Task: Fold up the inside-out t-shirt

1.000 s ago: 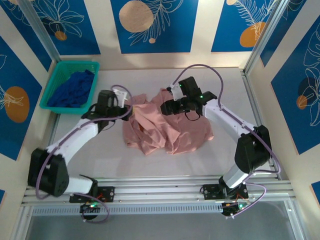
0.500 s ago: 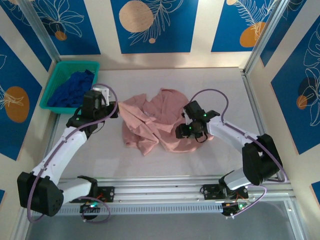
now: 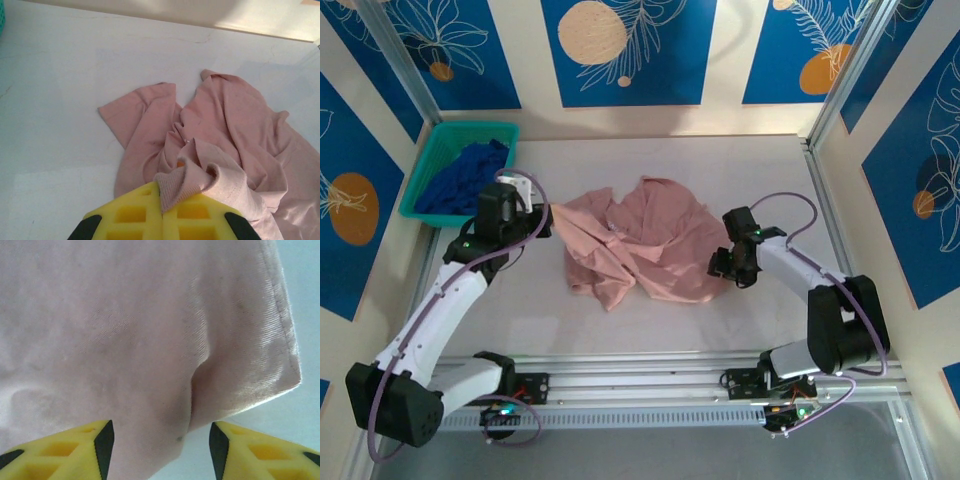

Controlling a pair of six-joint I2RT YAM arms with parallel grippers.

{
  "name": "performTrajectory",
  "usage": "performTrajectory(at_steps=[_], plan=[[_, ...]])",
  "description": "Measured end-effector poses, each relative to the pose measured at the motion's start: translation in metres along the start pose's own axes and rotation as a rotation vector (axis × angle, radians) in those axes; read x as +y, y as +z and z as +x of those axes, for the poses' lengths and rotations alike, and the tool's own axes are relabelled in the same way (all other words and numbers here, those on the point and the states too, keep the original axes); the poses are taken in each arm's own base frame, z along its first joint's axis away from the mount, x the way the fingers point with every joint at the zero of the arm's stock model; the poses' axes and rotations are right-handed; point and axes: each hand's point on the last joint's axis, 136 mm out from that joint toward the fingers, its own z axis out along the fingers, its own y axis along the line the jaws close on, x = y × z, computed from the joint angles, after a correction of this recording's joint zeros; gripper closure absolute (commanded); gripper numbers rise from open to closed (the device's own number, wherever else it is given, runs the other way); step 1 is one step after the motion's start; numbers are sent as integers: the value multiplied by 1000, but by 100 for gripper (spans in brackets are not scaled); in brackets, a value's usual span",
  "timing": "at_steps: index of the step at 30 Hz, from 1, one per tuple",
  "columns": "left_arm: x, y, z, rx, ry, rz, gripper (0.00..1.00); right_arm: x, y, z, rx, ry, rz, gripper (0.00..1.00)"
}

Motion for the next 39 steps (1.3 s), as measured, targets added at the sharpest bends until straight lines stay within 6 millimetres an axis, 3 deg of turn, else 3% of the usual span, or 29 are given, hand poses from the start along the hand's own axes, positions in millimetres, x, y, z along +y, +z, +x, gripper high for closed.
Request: performTrajectory(at_steps=[3,6,9,12,16,19,22,24,29,30,32,36,39], plan=[[0,-1,0,0,-1,0,100,5,10,-3,16,18,-29,82],[-1,-3,-3,-2,-7,0,100,9,11,-6,12,26,-50,94],[-4,-11,-14,-16,-7,-1,100,14,-6,-17,-59,13,-83,100],[-9,-25,-35,-64,-6,1,100,21,-49,-39,-209,-3,-146,100],[-16,-51,-70,-148,-14,9,100,37,-140,-77,-487,-25,-265,100],[-23,-75,-101,-223,-13,17,100,46,-196,-96,-637,-45,-324,100],[-27,-98,-127,-296,-11,15,100,52,-231,-107,-723,-64,-349,100],[-27,-111,-141,-336,-8,7,100,53,-240,-110,-748,-70,-350,100],[-17,-127,-160,-379,-12,-46,100,51,-232,-108,-729,-66,-338,100],[-14,-127,-158,-373,-12,-56,100,48,-224,-105,-711,-60,-332,100],[-10,-125,-149,-357,-15,-69,100,39,-191,-90,-646,-34,-310,88],[9,-101,-91,-236,-25,-100,100,4,-95,-24,-416,25,-207,65],[27,-74,-35,-93,-44,-129,100,-2,-68,7,-348,0,-187,57]])
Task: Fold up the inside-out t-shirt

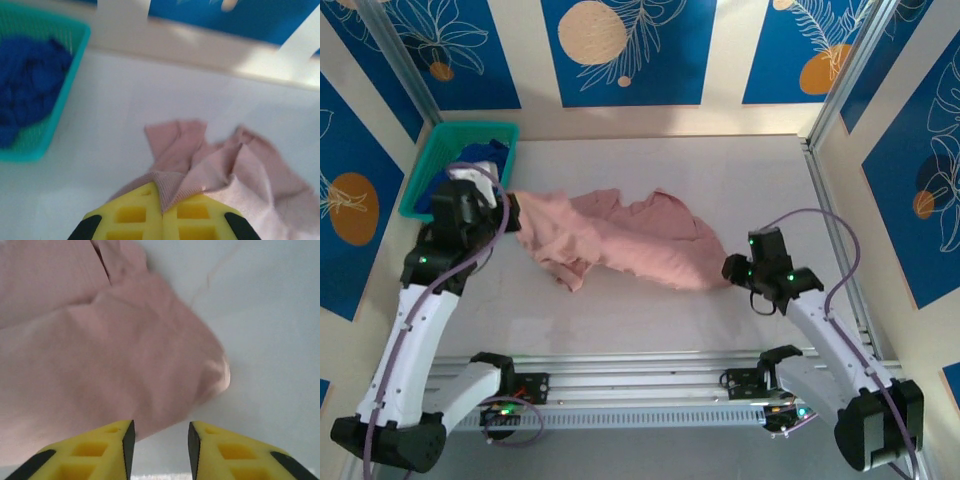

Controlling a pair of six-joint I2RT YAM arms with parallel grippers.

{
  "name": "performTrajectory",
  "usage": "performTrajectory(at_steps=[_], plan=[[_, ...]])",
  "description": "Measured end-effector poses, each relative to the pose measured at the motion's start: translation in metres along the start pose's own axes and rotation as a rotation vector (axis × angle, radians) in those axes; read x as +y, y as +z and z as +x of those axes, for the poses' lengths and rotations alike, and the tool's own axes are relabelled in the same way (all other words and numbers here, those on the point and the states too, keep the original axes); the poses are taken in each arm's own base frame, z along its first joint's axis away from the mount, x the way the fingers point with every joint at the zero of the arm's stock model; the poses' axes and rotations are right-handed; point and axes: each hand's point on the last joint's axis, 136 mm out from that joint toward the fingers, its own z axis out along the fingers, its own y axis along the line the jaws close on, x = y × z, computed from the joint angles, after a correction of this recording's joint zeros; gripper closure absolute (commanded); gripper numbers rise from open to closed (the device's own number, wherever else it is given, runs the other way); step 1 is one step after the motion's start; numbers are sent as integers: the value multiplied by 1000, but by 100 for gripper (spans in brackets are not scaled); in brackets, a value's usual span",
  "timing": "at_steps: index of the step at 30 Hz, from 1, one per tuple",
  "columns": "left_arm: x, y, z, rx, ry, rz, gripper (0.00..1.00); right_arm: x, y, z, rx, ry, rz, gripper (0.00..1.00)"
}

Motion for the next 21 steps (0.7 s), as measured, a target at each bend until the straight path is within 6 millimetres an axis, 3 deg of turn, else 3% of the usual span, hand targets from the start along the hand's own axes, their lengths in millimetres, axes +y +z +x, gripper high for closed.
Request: performTrajectory(at_steps=[4,6,16,21], plan=[[19,23,67,184,-14,-43,100,28,8,-17,-29,-49,-65,55],[22,25,80,214,-24,-47,100,45,19,-32,-19,-72,-76,55],[24,23,95,224,-59,-41,100,111,100,-80,67,-204,-85,51],[23,21,92,211,-59,-36,100,104,123,-82,115,-242,-32,50]])
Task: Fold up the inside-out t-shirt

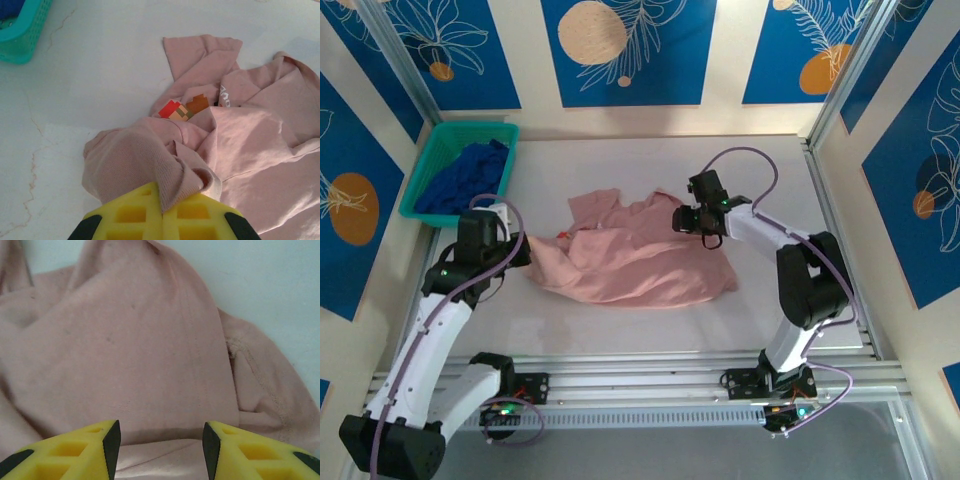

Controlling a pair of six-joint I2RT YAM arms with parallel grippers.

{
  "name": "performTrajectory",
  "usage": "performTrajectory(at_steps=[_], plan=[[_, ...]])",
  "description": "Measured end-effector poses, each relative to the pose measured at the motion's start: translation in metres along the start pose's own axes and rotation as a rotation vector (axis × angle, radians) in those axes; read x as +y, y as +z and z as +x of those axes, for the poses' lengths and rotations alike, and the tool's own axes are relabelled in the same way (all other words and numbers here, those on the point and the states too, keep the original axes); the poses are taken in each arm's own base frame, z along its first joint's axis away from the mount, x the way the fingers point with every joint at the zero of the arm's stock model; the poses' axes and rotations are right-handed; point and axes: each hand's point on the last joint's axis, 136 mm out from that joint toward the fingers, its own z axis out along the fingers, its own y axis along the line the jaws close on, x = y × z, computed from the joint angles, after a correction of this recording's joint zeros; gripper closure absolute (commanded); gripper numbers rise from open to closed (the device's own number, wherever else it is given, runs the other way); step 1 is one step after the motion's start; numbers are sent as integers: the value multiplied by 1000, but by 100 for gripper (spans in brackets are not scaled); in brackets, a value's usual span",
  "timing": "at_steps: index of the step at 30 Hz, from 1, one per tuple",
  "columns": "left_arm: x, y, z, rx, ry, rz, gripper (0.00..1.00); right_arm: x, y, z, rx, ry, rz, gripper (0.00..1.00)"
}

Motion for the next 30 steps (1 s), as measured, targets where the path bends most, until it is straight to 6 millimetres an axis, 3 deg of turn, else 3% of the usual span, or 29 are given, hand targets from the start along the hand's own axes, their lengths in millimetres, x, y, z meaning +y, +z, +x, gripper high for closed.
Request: performTrajectory(at_steps=[7,17,22,30], plan=[[-2,-1,-3,-13,-2,13,100,-46,14,-1,98,76,46,51],[-2,0,-3,-10,-2,11,100,-37,39,28,247,79,-11,52],[-2,4,-1,3,-2,6,100,-28,39,32,265,70,-38,64],[-1,5,-1,8,-2,4,100,-19,39,35,272,54,-58,73]])
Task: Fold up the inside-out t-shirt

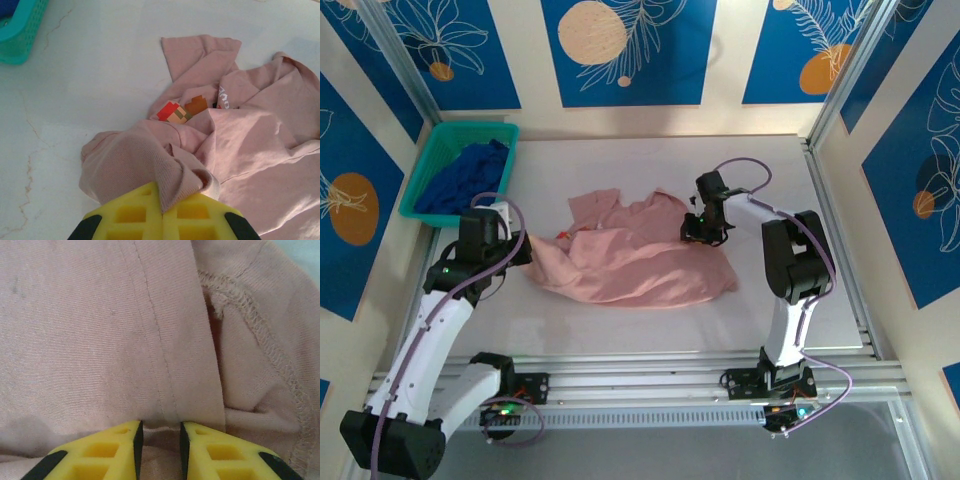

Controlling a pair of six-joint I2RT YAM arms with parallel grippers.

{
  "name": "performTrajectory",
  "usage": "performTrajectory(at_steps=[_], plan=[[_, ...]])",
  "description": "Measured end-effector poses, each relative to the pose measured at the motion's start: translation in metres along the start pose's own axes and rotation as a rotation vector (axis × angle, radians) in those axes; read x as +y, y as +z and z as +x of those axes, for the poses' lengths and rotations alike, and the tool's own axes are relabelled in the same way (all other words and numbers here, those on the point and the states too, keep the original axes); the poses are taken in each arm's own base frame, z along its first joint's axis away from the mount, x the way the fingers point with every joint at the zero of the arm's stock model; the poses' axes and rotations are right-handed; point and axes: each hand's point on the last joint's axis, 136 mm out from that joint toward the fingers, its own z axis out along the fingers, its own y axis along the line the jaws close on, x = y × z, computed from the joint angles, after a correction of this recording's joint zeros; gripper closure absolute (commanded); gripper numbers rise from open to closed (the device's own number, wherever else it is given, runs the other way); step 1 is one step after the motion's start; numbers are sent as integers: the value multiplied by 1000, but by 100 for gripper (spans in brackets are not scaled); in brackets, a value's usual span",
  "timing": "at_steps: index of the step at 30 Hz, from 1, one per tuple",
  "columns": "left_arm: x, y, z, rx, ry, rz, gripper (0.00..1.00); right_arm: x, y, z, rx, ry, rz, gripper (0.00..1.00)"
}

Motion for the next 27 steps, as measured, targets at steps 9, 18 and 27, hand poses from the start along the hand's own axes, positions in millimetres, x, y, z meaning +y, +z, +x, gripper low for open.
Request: performTrajectory(at_steps=[9,18,27], plan=[[0,0,0,0,0,0,100,4,-7,-5,-29,-13,-10,97],[0,0,0,0,0,0,100,8,-33,-21,-139,-56,-2,66],[0,0,0,0,0,0,100,-15,-6,-15,-65,-46,103,53]])
